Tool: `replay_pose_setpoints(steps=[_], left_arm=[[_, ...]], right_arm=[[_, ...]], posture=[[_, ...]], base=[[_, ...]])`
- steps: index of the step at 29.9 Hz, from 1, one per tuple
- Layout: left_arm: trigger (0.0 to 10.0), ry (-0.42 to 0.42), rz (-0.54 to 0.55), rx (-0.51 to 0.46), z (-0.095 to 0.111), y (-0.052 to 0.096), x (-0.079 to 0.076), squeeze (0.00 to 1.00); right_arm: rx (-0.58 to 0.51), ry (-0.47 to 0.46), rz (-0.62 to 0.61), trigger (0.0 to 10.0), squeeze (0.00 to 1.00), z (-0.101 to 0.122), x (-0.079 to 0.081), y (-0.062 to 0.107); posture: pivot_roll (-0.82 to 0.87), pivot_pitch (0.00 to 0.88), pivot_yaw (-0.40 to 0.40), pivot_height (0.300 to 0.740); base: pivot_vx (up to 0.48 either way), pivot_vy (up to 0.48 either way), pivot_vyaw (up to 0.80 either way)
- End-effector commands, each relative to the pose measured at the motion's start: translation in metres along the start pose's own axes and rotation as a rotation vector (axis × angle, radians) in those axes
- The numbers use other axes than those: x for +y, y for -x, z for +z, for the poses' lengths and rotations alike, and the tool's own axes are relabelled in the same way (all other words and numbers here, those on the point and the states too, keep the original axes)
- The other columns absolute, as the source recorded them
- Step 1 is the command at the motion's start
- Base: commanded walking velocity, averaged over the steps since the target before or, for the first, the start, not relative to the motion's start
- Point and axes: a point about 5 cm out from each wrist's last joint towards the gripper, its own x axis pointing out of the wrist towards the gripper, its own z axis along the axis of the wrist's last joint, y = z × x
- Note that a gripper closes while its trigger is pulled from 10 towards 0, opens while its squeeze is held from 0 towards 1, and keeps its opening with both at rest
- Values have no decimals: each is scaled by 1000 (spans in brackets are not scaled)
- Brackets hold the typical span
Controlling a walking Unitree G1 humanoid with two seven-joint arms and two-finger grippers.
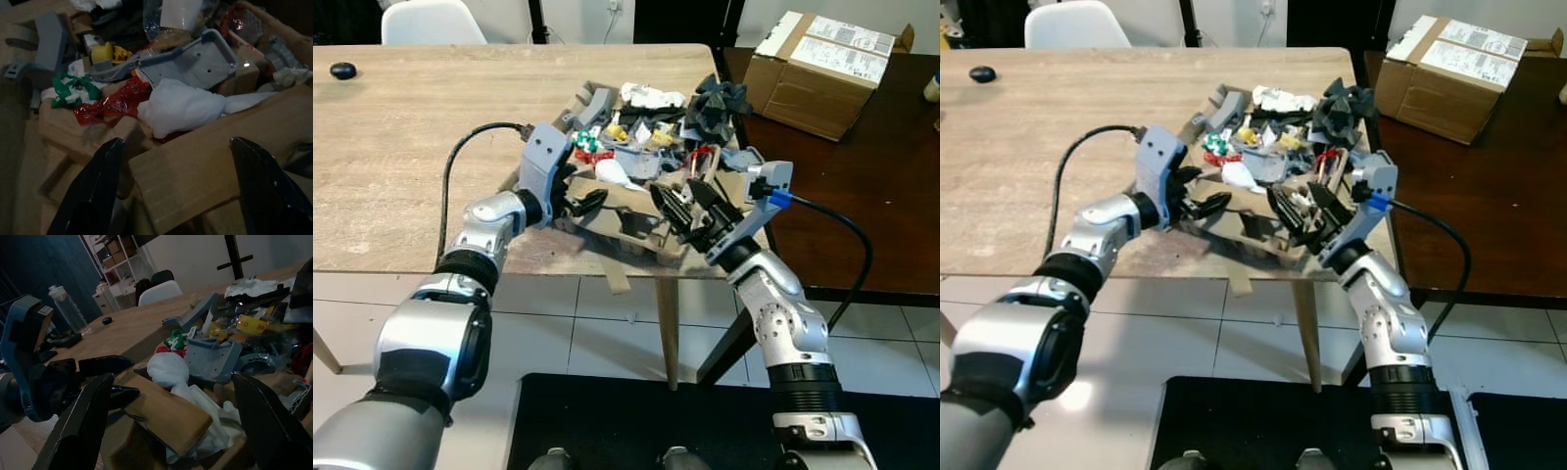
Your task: Picking trash to rubbish bin
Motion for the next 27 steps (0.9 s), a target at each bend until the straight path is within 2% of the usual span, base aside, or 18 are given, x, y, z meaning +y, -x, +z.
replay_pose_setpoints(steps=[1, 2, 3, 4, 5, 7, 11, 15, 17, 19, 21, 22, 24, 25, 26, 27], left_arm=[[10000, 50, -39, 152, -31, 1, -12, 0], [6941, 70, -29, 172, -33, 1, -11, 0], [6941, 70, -29, 172, -33, 1, -11, 0], [4627, 84, -19, 179, -34, 1, -11, 0], [0, 92, -1, 183, -34, 2, -9, 0], [0, 130, 41, 189, -34, 4, -5, 0], [0, 141, 52, 190, -34, 4, -4, 0], [0, 199, 89, 164, -31, 4, 0, 0], [0, 253, 121, 107, -24, 3, 3, 0], [0, 272, 130, 84, -21, 3, 4, 0], [0, 291, 173, -2, -10, 2, 10, 0], [3882, 291, 203, -34, -5, 2, 13, 0], [3882, 289, 234, -60, -1, 3, 16, 0], [10000, 302, 256, -87, 2, 4, 19, 902], [10000, 312, 270, -107, 4, 5, 21, 902], [10000, 328, 278, -128, 6, 6, 22, 1000]], right_arm=[[-6, -3, -8, 10000, 0, 0, -1, 5], [-6, -1, -11, 10000, 0, 1, -3, 5], [-6, -1, -11, 10000, 0, 1, -3, 5], [-7, 0, -13, 10000, 0, 1, -3, 5], [-8, 2, -16, 10000, 0, 2, -4, 5], [-10, 2, -22, 10000, 0, 3, -6, 5], [-9, 3, -23, 10000, 0, 3, -6, 5], [-8, 3, -31, 10000, 0, 3, -7, 4], [-10, 2, -34, 10000, 0, 4, -8, 3], [-10, 3, -34, 10000, 0, 4, -8, 3], [-14, 4, -34, 10000, 0, 6, -8, 2], [-16, 4, -34, 10000, 0, 6, -8, 2], [-17, 4, -33, 10000, 0, 7, -8, 2], [-16, 4, -33, 10000, 0, 7, -8, 3], [-15, 4, -33, 10000, 0, 7, -8, 3], [-15, 4, -34, 10000, 0, 7, -8, 3]], posture=[[42, 208, 63, 740], [43, 209, 63, 740], [43, 209, 63, 740], [44, 212, 62, 740], [44, 214, 62, 740], [48, 219, 58, 740], [48, 219, 58, 740], [50, 224, 54, 740], [50, 225, 53, 740], [50, 225, 53, 740], [48, 231, 53, 740], [49, 237, 51, 740], [49, 238, 51, 740], [51, 242, 50, 740], [53, 244, 48, 740], [53, 244, 48, 740]], base=[[0, 0, 0], [0, 0, 0], [0, 0, 0], [0, 0, 0], [0, 0, 0], [0, 0, 0], [0, 0, 0], [0, 0, 0], [0, 0, 0], [0, 0, 0], [0, 0, 0], [0, 0, 0], [0, 0, 0], [0, 0, 0], [0, 0, 0], [0, 0, 0]])
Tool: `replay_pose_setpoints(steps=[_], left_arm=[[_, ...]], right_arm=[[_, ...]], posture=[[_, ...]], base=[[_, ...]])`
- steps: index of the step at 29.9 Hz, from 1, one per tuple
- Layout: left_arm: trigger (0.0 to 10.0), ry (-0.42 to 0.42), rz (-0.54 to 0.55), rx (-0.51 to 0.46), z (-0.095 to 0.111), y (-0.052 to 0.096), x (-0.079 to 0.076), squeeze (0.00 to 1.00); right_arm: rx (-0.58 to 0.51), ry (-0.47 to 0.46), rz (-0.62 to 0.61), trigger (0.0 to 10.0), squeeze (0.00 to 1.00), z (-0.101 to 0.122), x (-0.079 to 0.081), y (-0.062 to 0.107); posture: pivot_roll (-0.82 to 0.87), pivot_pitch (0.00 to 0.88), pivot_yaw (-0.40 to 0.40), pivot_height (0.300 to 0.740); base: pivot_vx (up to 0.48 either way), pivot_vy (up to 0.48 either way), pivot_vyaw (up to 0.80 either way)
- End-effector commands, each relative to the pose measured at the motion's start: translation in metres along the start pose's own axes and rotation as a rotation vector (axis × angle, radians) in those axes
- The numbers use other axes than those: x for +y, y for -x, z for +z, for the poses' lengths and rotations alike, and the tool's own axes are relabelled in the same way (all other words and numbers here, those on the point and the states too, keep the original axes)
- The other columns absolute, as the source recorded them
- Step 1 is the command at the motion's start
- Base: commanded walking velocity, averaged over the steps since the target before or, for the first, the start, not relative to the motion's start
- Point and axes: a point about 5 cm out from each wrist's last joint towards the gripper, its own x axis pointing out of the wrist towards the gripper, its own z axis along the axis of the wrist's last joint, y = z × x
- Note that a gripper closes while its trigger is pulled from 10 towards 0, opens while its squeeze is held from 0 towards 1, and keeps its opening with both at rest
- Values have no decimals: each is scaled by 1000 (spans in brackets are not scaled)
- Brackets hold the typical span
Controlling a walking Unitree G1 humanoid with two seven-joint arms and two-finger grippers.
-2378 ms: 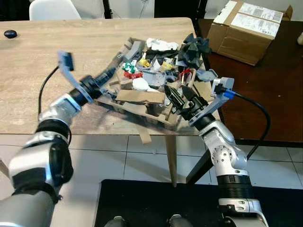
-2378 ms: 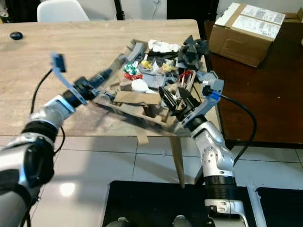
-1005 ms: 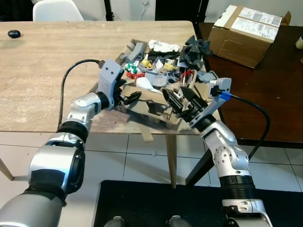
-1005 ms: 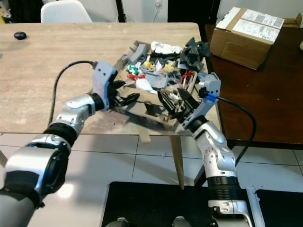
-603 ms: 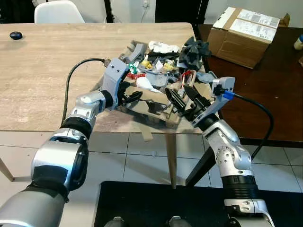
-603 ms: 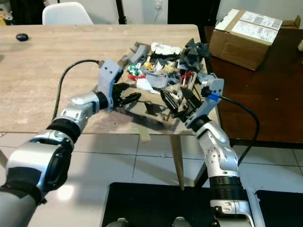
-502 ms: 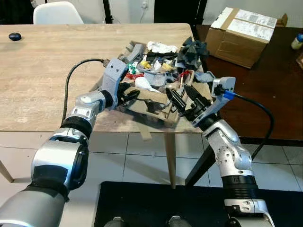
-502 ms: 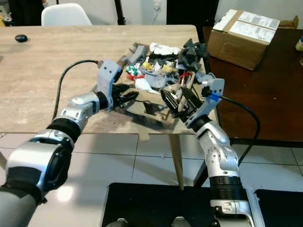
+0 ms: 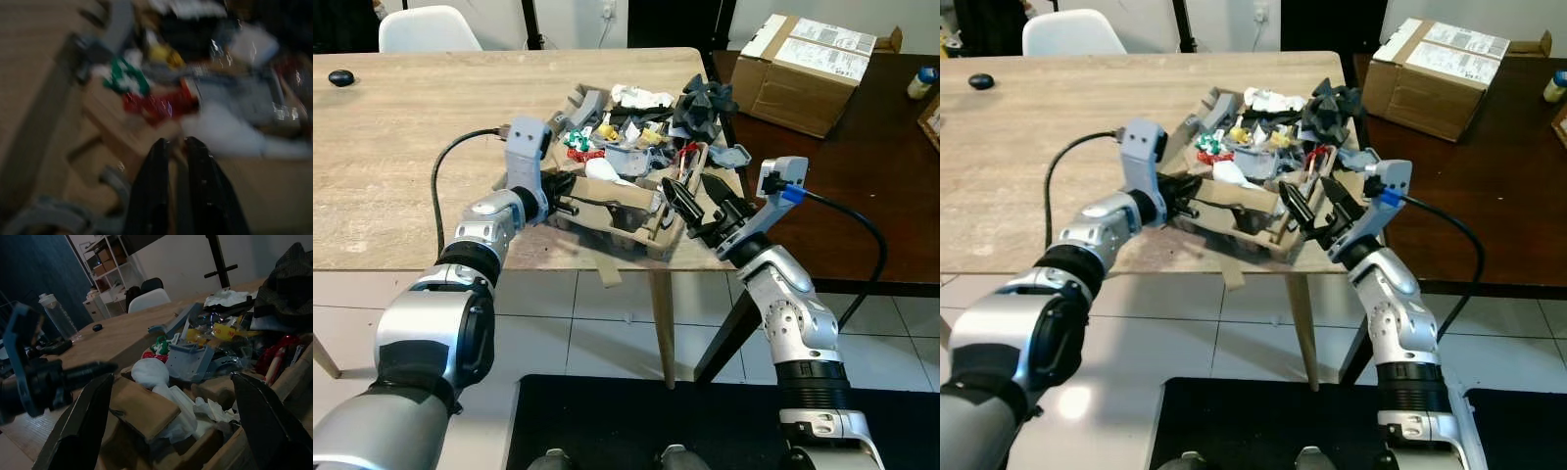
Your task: Picking trash to rubbish bin
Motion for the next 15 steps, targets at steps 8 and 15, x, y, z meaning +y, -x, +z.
replay_pose_setpoints(steps=[8, 15], left_arm=[[10000, 91, -39, -81, 16, -3, -2, 1000], [10000, 61, -61, -28, 13, -10, -13, 1000]], right_arm=[[-4, -13, -4, 10000, 0, 2, 0, 1], [-9, -15, -9, 10000, 0, 3, 1, 1]], posture=[[63, 261, 47, 740], [60, 283, 64, 740]], base=[[0, 0, 0], [0, 0, 0]])
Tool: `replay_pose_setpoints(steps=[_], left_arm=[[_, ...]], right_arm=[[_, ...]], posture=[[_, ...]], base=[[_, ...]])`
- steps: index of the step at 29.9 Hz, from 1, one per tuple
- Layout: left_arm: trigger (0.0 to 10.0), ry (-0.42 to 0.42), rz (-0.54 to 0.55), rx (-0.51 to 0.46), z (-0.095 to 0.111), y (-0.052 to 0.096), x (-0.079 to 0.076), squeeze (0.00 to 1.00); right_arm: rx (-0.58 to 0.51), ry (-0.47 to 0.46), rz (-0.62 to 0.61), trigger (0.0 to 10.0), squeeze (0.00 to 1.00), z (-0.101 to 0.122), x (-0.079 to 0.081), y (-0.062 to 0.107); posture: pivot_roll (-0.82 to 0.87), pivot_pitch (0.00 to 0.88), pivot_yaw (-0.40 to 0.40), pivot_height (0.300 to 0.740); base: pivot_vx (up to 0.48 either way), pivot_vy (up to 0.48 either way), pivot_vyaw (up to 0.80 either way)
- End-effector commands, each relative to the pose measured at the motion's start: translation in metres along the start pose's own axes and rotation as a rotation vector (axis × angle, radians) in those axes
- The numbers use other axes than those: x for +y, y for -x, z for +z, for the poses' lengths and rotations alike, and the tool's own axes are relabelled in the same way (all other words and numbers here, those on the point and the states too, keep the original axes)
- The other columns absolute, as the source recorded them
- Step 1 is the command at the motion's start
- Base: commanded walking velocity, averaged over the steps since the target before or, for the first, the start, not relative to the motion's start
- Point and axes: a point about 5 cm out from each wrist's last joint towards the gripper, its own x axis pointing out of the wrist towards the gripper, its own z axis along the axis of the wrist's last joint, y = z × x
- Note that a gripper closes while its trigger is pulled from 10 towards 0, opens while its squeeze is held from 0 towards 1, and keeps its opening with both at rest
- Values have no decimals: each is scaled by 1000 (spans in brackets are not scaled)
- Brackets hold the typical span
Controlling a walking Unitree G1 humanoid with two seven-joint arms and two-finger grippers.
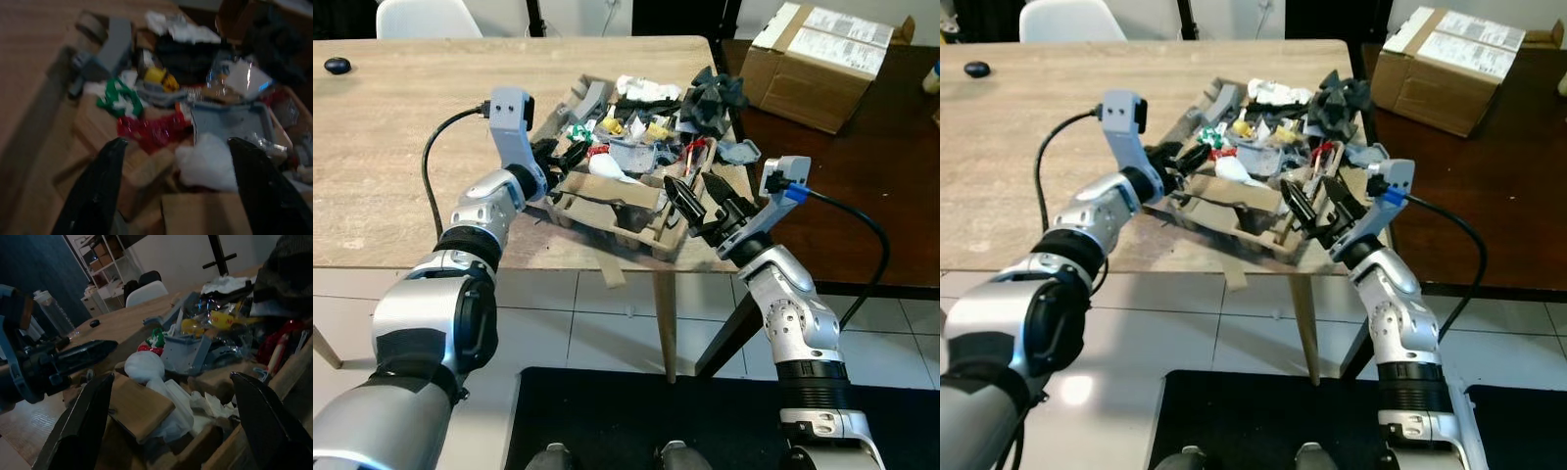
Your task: Picking trash to rubbish bin
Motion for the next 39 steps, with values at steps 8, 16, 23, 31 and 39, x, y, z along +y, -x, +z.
replay_pose_setpoints(steps=[8, 16, 23, 31, 39], left_arm=[[10000, 51, -71, 52, -4, -13, -21, 1000], [10000, -47, -36, 123, -7, -22, -33, 1000], [10000, -197, 97, 203, -6, -22, -25, 0], [0, -180, 117, 196, -5, -22, -23, 0], [0, -124, 101, 158, 1, -23, -25, 0]], right_arm=[[-4, -7, -9, 10000, 0, 1, 2, 7], [-4, -11, -18, 10000, 0, -1, 4, 10], [-2, -5, -26, 10000, 0, 1, 3, 11], [-2, -1, -30, 10000, 0, 3, 1, 11], [1, 4, -39, 10000, 0, 3, -2, 11]], posture=[[64, 298, 81, 740], [63, 314, 96, 740], [60, 315, 99, 740], [60, 311, 95, 740], [64, 298, 90, 740]], base=[[0, 0, 0], [0, 0, 0], [0, 0, 0], [0, 0, 0], [0, 0, 0]])
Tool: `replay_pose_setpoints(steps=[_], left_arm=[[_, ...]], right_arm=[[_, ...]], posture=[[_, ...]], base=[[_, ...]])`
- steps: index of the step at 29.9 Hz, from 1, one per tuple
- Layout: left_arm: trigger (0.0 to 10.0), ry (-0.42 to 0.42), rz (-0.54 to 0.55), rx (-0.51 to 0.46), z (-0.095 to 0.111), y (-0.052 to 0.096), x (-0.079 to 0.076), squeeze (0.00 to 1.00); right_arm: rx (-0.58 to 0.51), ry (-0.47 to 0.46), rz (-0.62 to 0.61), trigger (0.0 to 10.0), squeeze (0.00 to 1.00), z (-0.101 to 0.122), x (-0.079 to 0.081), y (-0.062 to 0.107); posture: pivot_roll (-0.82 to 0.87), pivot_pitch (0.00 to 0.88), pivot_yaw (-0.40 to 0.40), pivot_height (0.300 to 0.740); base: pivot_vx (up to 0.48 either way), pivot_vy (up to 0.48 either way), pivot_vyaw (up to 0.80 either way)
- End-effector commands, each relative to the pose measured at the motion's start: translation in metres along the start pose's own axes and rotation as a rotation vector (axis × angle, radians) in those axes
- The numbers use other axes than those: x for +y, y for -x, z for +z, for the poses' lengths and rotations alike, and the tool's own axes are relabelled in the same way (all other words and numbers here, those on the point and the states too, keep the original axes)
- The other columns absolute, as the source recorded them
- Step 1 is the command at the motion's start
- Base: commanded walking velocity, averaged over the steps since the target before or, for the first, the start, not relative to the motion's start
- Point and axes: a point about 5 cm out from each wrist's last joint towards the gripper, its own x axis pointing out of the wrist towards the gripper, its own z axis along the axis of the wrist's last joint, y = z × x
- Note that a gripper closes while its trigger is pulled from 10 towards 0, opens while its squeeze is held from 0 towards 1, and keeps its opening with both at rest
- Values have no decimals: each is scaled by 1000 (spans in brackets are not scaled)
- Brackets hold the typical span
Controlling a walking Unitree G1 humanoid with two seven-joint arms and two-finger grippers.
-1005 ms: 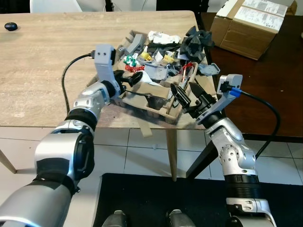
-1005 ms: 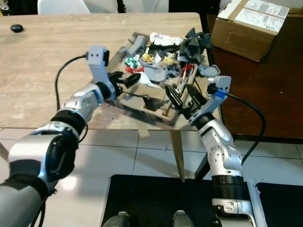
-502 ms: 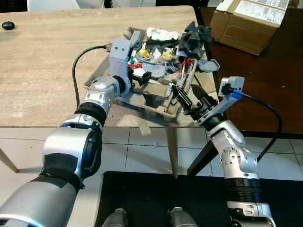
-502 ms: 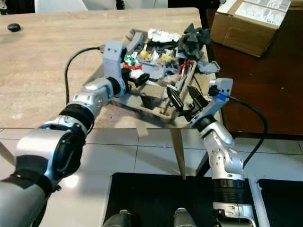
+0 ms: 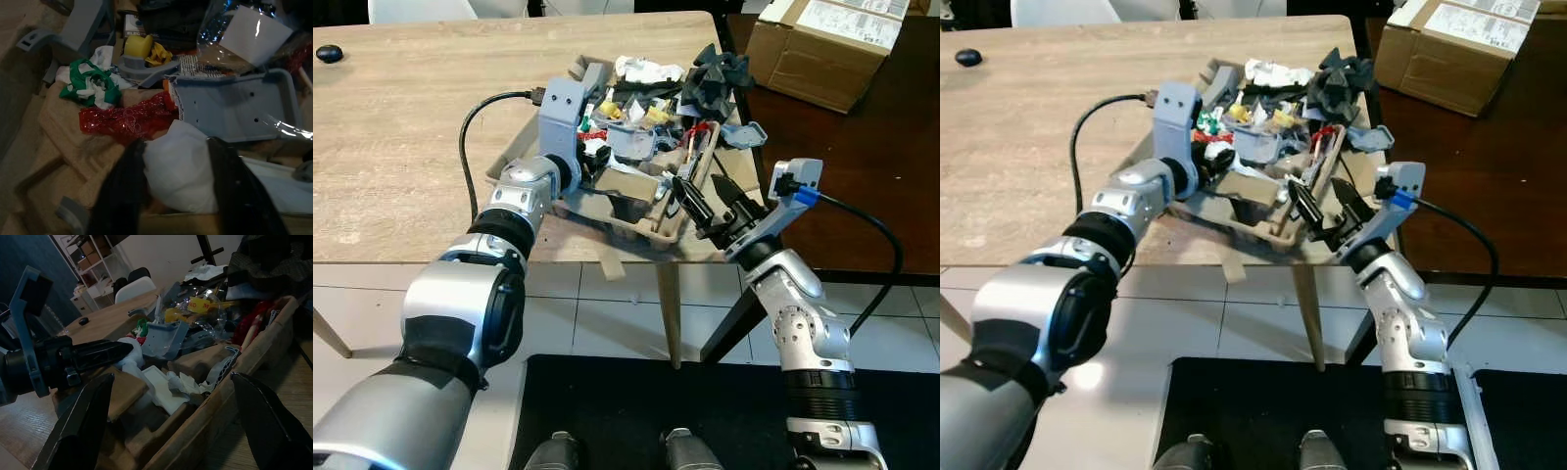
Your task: Picking trash to rubbish bin
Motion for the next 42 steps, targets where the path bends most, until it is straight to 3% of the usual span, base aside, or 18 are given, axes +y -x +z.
replay_pose_setpoints(steps=[1, 11, 13, 18, 21, 25, 35, 40, 42], left_arm=[[0, 37, -2, 22, -5, 1, 3, 0], [0, 82, -12, -20, 2, 3, 7, 0], [0, 163, -20, -83, 13, 5, 11, 0], [0, 236, -53, -153, 25, 8, 17, 0], [0, 332, -112, -278, 45, 16, 28, 0], [0, 410, -183, -377, 56, 25, 37, 0], [0, 461, -472, -479, 49, 47, 48, 0], [0, 469, -476, -505, 47, 53, 55, 0], [0, 519, -429, -571, 51, 58, 65, 0]], right_arm=[[4, -16, -12, 10000, 0, -1, -2, 3], [-1, -17, -23, 10000, 0, -2, -5, 3], [-9, -15, -23, 10000, 0, 0, -6, 1], [-13, -12, -20, 10000, 0, 1, -7, 0], [-21, -8, -16, 10000, 0, 3, -7, -1], [-23, -7, -14, 10000, 0, 4, -7, -2], [-19, -18, 20, 10000, 0, 4, -4, -8], [-27, -34, 23, 10000, 0, 6, -5, -8], [-40, -50, 17, 10000, 0, 7, -5, -7]], posture=[[64, 298, 90, 740], [74, 272, 89, 740], [76, 257, 84, 740], [77, 249, 80, 740], [75, 235, 75, 740], [75, 226, 67, 740], [70, 217, 30, 740], [70, 216, 21, 740], [70, 217, 21, 740]], base=[[0, 0, 0], [0, 0, 0], [0, 0, 0], [0, 0, 0], [0, 0, 0], [0, 0, 0], [0, 0, 0], [0, 0, 0], [0, 0, 0]])
